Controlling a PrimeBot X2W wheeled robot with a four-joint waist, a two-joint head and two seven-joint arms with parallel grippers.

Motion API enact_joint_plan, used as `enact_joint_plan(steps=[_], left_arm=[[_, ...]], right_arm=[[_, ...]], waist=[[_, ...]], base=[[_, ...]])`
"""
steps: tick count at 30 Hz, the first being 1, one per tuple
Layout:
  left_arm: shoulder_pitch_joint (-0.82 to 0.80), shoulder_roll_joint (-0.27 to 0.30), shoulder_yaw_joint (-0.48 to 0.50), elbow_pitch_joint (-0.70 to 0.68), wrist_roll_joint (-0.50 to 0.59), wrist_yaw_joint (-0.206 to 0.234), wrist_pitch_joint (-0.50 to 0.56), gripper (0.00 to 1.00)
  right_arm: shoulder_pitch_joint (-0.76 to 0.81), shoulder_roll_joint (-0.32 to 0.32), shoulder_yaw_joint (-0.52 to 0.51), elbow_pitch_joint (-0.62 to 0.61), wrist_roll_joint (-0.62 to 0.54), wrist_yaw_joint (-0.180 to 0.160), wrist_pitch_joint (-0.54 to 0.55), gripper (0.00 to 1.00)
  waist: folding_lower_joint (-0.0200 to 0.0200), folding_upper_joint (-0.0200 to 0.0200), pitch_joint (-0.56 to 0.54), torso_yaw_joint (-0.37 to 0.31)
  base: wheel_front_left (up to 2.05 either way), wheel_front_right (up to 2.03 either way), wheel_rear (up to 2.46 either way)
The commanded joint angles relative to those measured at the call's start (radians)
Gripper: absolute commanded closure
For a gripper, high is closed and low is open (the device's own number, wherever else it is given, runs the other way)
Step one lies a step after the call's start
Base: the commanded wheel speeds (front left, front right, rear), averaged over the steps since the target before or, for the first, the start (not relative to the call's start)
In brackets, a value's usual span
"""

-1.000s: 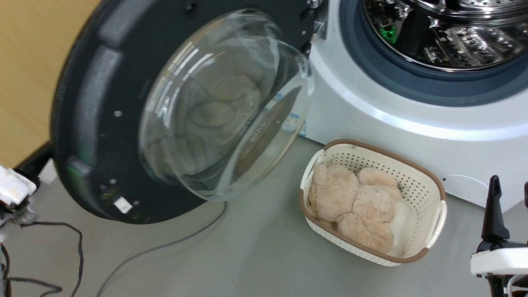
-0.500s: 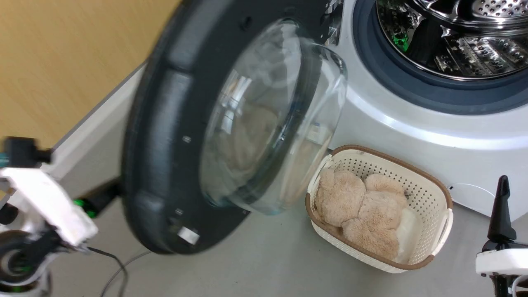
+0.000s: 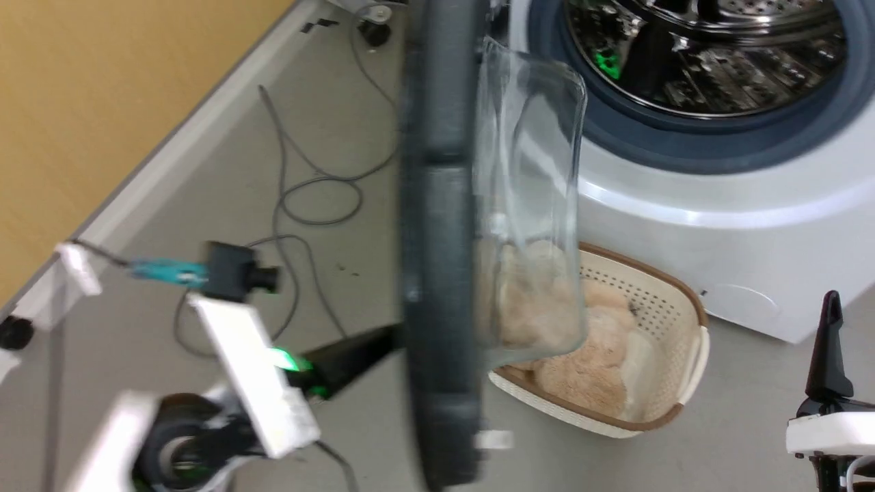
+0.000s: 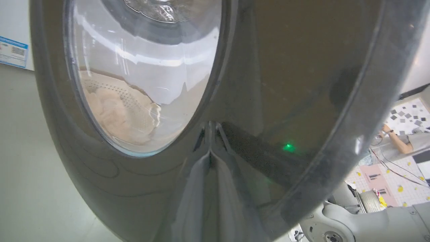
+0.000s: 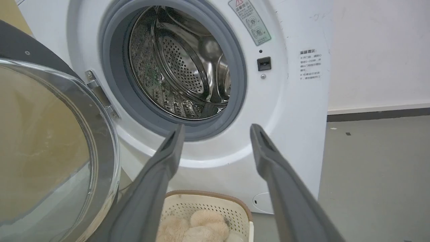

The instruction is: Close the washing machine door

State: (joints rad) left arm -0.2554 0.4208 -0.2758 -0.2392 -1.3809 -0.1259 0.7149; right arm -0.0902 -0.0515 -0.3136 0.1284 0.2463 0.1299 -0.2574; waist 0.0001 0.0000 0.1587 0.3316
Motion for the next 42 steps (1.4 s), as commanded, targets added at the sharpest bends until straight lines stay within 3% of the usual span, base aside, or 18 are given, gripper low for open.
enact_joint_plan(steps=[1, 10, 17, 23, 33, 42], left_arm=[[-0.022, -0.02, -0.025, -0.009, -0.008, -0.005, -0.005, 1.0], [-0.123, -0.136, -0.212, 0.076, -0.001, -0.005, -0.098, 1.0], [-0.2, -0.242, -0.323, 0.227, -0.003, -0.005, -0.253, 1.0], [-0.266, -0.282, -0.382, 0.343, -0.018, -0.005, -0.382, 1.0], [-0.346, -0.296, -0.455, 0.469, -0.045, -0.005, -0.549, 1.0], [-0.33, -0.243, -0.525, 0.457, -0.022, -0.005, -0.731, 1.0]], right_arm=[[-0.001, 0.001, 0.004, 0.0, -0.005, 0.001, -0.004, 0.0], [-0.02, 0.001, 0.01, -0.002, -0.004, 0.001, -0.004, 0.0], [-0.032, 0.001, 0.012, -0.004, -0.009, 0.001, -0.004, 0.0], [-0.048, 0.001, 0.009, -0.01, -0.008, 0.001, -0.004, 0.0], [-0.06, 0.001, 0.018, -0.005, 0.009, 0.001, -0.004, 0.0], [-0.041, 0.001, 0.008, -0.027, 0.0, 0.001, -0.004, 0.0]], waist=[[-0.0001, 0.0, 0.004, -0.02], [-0.0001, 0.0, 0.024, -0.133], [-0.0001, 0.0, 0.042, -0.24], [-0.0001, 0.0, 0.069, -0.329], [-0.0001, 0.0, 0.098, -0.401], [-0.0001, 0.0, 0.047, -0.374]], base=[[0.0, 0.0, 0.0], [0.0, 0.0, 0.0], [0.0, 0.0, 0.0], [0.0, 0.0, 0.0], [0.0, 0.0, 0.0], [0.0, 0.0, 0.0]])
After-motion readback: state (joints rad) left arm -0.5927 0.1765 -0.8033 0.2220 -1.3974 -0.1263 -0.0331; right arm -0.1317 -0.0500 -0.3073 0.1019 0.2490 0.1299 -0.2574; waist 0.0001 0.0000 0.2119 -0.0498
